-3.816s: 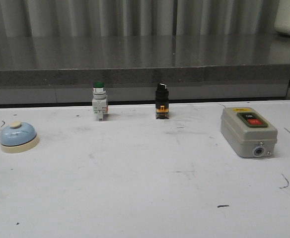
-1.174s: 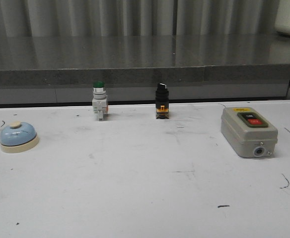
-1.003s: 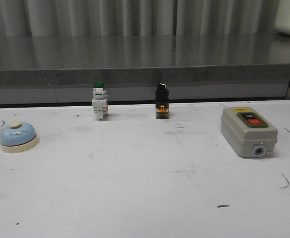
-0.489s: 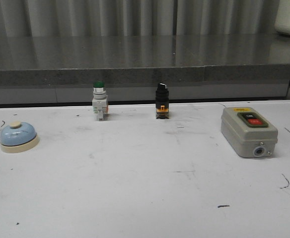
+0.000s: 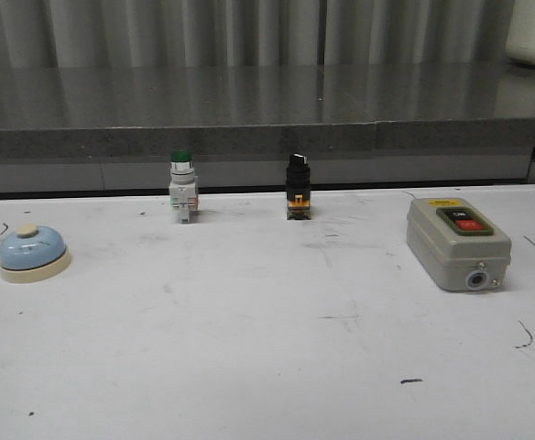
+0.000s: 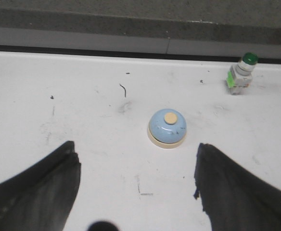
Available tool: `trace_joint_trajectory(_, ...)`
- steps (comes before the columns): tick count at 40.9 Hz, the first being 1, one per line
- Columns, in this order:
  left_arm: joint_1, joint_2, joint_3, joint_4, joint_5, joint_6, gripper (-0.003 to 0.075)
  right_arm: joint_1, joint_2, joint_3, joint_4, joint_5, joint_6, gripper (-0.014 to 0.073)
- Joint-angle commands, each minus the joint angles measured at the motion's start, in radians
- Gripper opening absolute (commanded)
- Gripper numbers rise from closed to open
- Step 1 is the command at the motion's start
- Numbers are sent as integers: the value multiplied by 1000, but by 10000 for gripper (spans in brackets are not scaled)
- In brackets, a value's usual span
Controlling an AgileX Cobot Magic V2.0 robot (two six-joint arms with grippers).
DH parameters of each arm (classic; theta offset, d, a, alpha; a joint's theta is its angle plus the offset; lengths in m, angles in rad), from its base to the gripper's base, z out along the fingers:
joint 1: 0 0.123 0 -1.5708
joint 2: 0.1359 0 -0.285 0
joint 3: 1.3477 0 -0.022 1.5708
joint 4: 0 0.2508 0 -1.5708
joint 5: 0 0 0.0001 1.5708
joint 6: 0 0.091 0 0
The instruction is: Place and press bell with both arms
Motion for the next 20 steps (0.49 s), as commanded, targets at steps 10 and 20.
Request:
trace_joint_trajectory(10,-121,214,-123,-6,-38,18,575,-2,6,-33,-1,-71,-10,601)
trace_joint_trajectory(20,-136,476,-231,-6,-42,18,574,-2,6,-33,-1,-71,-10,601)
